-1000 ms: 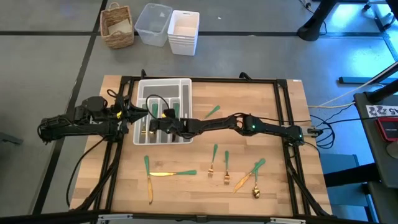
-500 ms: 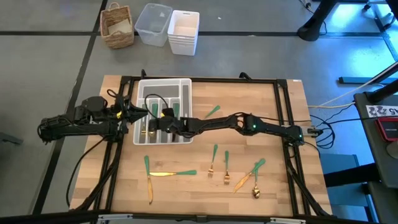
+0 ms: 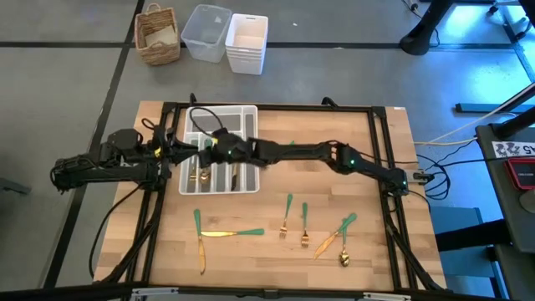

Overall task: Sort silverware
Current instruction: Put the green fork into the white silverware tray

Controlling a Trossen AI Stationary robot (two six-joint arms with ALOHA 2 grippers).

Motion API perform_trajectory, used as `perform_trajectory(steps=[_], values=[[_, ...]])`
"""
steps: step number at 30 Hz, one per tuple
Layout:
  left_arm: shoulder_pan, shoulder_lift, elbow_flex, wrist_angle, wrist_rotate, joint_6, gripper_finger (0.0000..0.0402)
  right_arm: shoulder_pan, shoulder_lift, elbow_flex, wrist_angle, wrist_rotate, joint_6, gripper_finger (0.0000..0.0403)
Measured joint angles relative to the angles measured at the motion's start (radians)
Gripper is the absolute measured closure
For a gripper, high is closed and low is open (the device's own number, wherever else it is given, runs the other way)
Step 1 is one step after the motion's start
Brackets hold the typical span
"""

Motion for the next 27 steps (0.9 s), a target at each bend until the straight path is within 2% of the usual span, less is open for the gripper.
perform_trajectory(steps=[3,6,13,17,20,27], values=[[0.0,0.002,-0.003,0.035,-0.001,-0.028,0.0345,-0.031,-0.066,0.0,-0.123,-0.103,-0.024,0.0322],[0.0,0.001,-0.003,0.059,-0.001,-0.02,0.0345,-0.057,-0.128,0.003,-0.245,-0.126,-0.082,0.0322],[0.0,0.005,-0.003,0.059,-0.023,-0.004,0.0345,-0.081,-0.281,0.001,-0.545,-0.024,-0.25,0.0322],[0.0,0.046,-0.01,0.12,-0.121,-0.004,0.0345,-0.085,-0.374,0.001,-0.712,0.052,-0.311,0.0322],[0.001,0.121,-0.031,0.221,-0.201,-0.003,0.0345,-0.083,-0.436,0.0,-0.818,0.091,-0.354,0.0322],[0.002,0.436,-0.042,0.469,-0.207,0.023,0.0345,-0.079,-0.582,0.001,-1.02,0.176,-0.475,0.0322]])
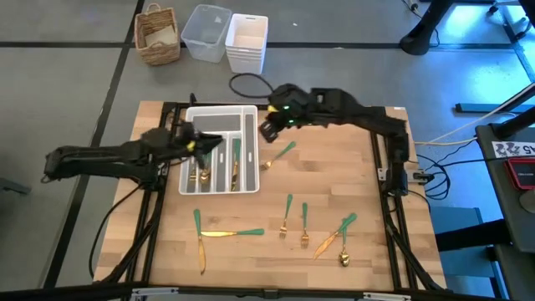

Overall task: Sort silverware
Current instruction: Put the green fork into the white silverware tray

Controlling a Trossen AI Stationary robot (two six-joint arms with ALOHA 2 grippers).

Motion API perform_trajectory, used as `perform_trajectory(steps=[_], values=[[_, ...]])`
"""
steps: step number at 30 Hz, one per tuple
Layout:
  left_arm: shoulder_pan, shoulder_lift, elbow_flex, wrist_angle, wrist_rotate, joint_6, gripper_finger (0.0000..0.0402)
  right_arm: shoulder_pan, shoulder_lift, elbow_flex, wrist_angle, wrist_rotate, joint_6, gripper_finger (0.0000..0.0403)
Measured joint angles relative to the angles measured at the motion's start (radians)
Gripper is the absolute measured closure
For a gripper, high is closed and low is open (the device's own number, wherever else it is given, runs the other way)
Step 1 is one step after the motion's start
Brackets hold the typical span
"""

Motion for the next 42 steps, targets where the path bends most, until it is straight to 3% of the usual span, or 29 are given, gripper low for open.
perform_trajectory(steps=[6,14,18,24,30,37,42], values=[[0.001,0.321,0.107,0.125,0.0,-0.018,0.0345,-0.001,-0.127,0.0,-0.147,0.142,-0.145,0.0322],[0.001,0.726,0.399,0.118,0.0,-0.019,0.0345,-0.001,-0.254,-0.001,-0.394,0.346,-0.195,0.0322],[0.001,0.884,0.576,0.014,0.001,-0.046,0.0345,-0.001,-0.336,-0.072,-0.393,0.37,-0.228,0.0322],[0.014,1.069,0.824,-0.261,0.024,0.041,0.0345,-0.001,-0.509,-0.295,-0.39,0.391,-0.23,0.0322],[0.048,1.176,0.979,-0.452,0.046,0.146,0.0345,-0.001,-0.697,-0.589,-0.336,0.424,-0.103,0.0322],[0.094,1.269,1.004,-0.557,0.193,0.142,0.0345,-0.001,-0.869,-0.913,-0.085,0.329,-0.083,0.0322],[0.123,1.349,1.004,-0.556,0.22,0.139,0.0345,-0.001,-0.944,-1.069,-0.012,0.257,-0.073,0.0322]])
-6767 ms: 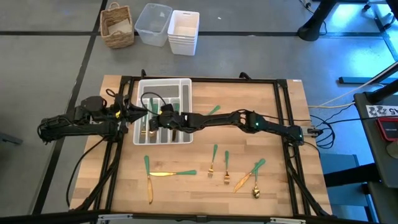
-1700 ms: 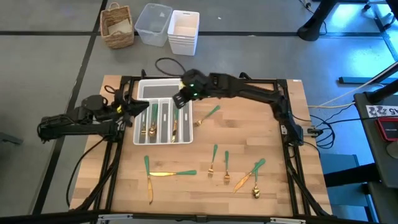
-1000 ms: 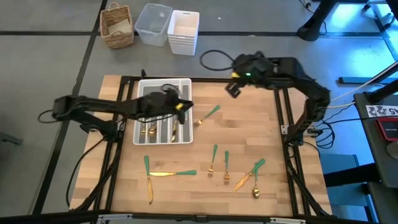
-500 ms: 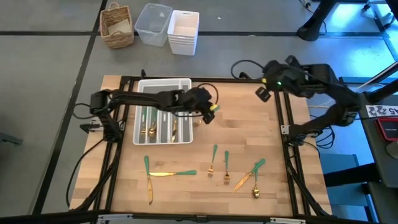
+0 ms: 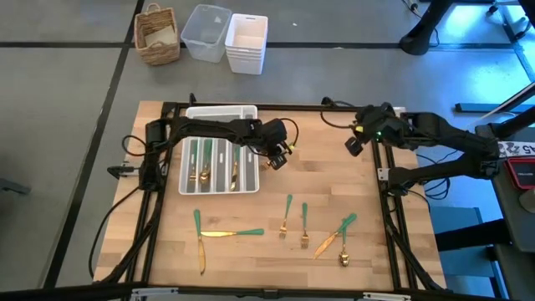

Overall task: Sort silverware
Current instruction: Put the green fork into the white silverware tray

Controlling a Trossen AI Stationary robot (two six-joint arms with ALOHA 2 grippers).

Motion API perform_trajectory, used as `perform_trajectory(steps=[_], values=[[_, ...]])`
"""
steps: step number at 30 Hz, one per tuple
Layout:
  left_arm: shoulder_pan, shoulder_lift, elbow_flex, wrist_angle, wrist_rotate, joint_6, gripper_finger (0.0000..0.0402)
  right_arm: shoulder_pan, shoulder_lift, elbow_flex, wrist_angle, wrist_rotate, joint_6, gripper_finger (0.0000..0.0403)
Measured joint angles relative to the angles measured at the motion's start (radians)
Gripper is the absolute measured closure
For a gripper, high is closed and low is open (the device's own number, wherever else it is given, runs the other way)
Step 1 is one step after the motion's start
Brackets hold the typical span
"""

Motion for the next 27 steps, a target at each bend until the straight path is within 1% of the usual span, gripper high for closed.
perform_trajectory(steps=[4,11,14,16,19,22,27], values=[[0.02,0.025,0.0,0.001,0.01,-0.019,0.0345,0.0,-0.045,-0.074,0.014,-0.019,0.051,0.0322],[0.051,0.032,0.0,0.108,-0.003,-0.029,0.0345,0.0,-0.091,-0.125,0.019,-0.017,0.093,0.0322],[0.053,0.032,0.0,0.117,0.018,0.043,0.0345,0.0,-0.098,-0.133,0.021,-0.017,0.093,0.0322],[0.045,0.033,0.0,0.116,0.028,0.055,0.0342,0.0,-0.101,-0.133,0.024,-0.016,0.093,0.0322],[0.033,0.044,0.0,0.108,0.033,0.053,0.0324,0.0,-0.103,-0.133,0.024,-0.016,0.083,0.0322],[0.021,0.06,0.0,0.118,0.032,0.048,0.0293,0.0,-0.107,-0.133,0.024,-0.016,0.062,0.0322],[0.019,0.068,0.0,0.115,0.018,0.011,0.0257,0.0,-0.144,-0.133,0.024,-0.005,0.035,0.0322]])
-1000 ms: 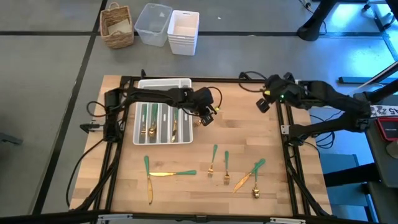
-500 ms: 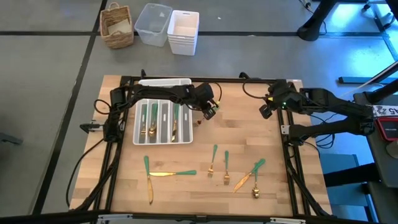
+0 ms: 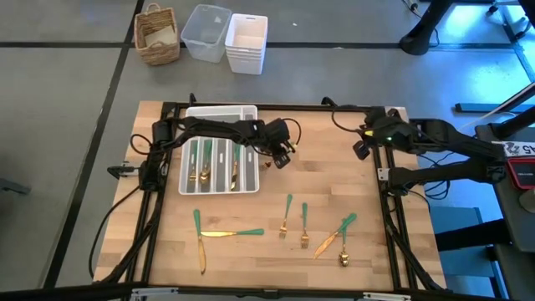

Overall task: Sort silverware
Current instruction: Put the green fork into the white silverware tray

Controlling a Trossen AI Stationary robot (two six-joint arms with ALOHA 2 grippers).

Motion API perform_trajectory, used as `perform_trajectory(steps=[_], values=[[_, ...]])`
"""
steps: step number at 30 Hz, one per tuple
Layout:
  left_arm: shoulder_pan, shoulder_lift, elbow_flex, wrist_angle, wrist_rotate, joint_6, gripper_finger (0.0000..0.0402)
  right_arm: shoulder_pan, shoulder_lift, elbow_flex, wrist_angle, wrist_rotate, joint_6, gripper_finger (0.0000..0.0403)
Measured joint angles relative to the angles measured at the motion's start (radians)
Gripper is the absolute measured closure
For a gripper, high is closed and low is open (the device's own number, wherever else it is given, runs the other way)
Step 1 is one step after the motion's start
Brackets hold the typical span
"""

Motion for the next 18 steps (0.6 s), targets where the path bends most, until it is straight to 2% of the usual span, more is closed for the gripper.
perform_trajectory(steps=[12,18], values=[[-0.005,0.039,0.0,-0.034,-0.017,-0.033,0.0249,0.0,-0.115,0.0,0.0,0.038,-0.002,0.0322],[-0.014,0.069,0.0,-0.102,-0.017,-0.035,0.0249,0.0,-0.138,0.001,0.0,0.042,-0.003,0.0322]])
